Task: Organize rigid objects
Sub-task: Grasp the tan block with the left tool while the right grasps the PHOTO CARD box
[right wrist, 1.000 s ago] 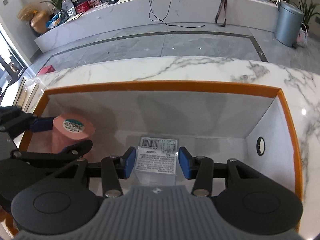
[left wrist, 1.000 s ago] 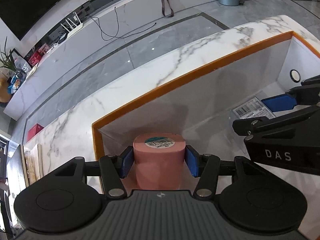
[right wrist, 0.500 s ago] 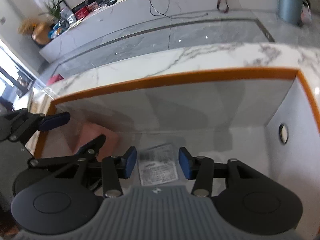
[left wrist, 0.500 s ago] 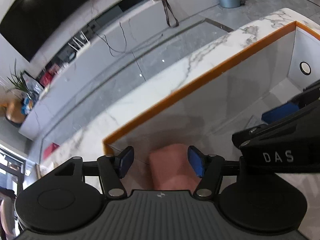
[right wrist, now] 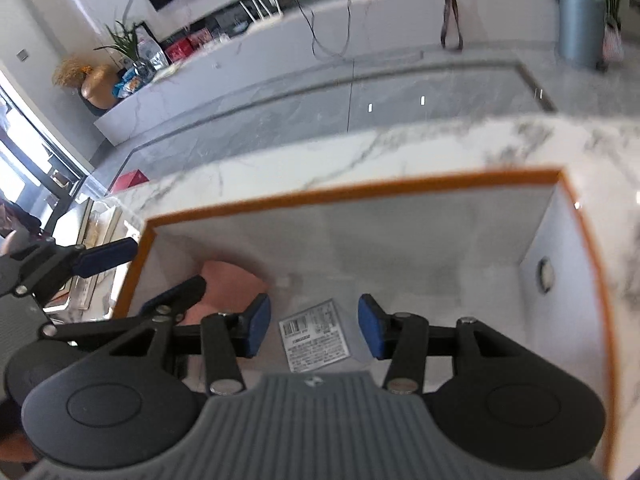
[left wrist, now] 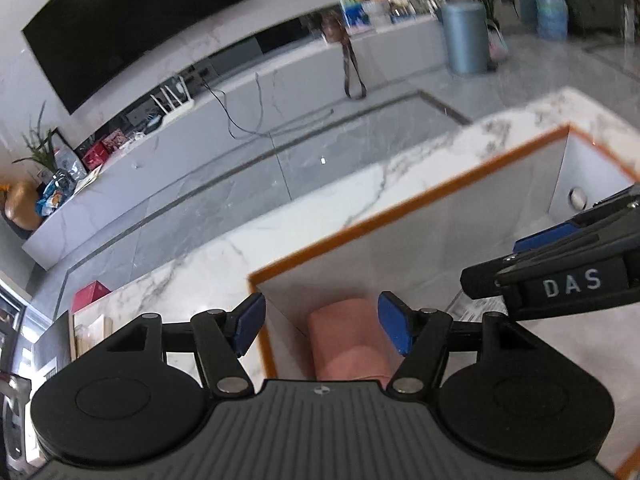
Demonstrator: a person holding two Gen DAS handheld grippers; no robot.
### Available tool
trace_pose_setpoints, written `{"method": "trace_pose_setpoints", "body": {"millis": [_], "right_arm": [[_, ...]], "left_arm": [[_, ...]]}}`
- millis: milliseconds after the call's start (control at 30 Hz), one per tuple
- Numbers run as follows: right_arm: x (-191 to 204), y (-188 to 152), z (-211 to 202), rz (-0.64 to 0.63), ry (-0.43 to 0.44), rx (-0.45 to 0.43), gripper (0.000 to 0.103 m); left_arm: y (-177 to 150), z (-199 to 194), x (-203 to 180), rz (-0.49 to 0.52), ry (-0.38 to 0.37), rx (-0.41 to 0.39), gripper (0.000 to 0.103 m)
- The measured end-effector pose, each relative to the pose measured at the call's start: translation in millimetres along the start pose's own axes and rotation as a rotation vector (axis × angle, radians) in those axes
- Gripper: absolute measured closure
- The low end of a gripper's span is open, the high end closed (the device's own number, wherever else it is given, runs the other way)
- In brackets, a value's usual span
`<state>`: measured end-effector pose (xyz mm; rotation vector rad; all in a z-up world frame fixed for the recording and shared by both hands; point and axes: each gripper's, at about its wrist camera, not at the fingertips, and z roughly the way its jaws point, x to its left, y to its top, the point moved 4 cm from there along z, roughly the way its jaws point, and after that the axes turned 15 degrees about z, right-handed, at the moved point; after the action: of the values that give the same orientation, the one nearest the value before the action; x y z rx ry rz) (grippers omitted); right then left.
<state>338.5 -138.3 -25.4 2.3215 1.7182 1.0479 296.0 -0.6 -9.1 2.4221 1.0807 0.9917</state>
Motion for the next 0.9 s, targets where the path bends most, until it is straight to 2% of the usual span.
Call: {"method": "trace_pose_setpoints", "body": {"millis": [167, 333, 500, 600, 700, 800, 900], "right_arm": [[9, -11, -43, -0.073, 0.019, -0.075, 0.05], [21, -36, -86, -0.136, 0.022, -0.121, 0.036], [20, -72, -123, -0.156, 0.022, -0.156, 0.022], [14, -96, -135, -0.168, 0.012, -0.157, 0.013], [6, -121, -136, -0.19, -0.029, -0.159, 0.004], [-3, -138, -124, -0.164, -0.066, -0.109, 0.004], [-13, -142, -108, -0.088, -0.057, -0.068, 0.004]], "left_arm": [[-4, -44, 9, -0.076, -0.018, -0.06, 0.027], [-25, -79, 11, -0.152, -0.055, -0.021, 0.028], [-59, -104, 0, -0.172, -0.112, 0.008, 0.027], [-79, -105, -11, -0.179, -0.166, 0.045, 0.023], [-99, -100, -21, -0.187, -0.188, 0.076, 0.018], [-117, -83, -29, -0.233, -0.22, 0.112, 0.018], [-125, -66, -34, -0.285, -0.238, 0.121, 0.017]]}}
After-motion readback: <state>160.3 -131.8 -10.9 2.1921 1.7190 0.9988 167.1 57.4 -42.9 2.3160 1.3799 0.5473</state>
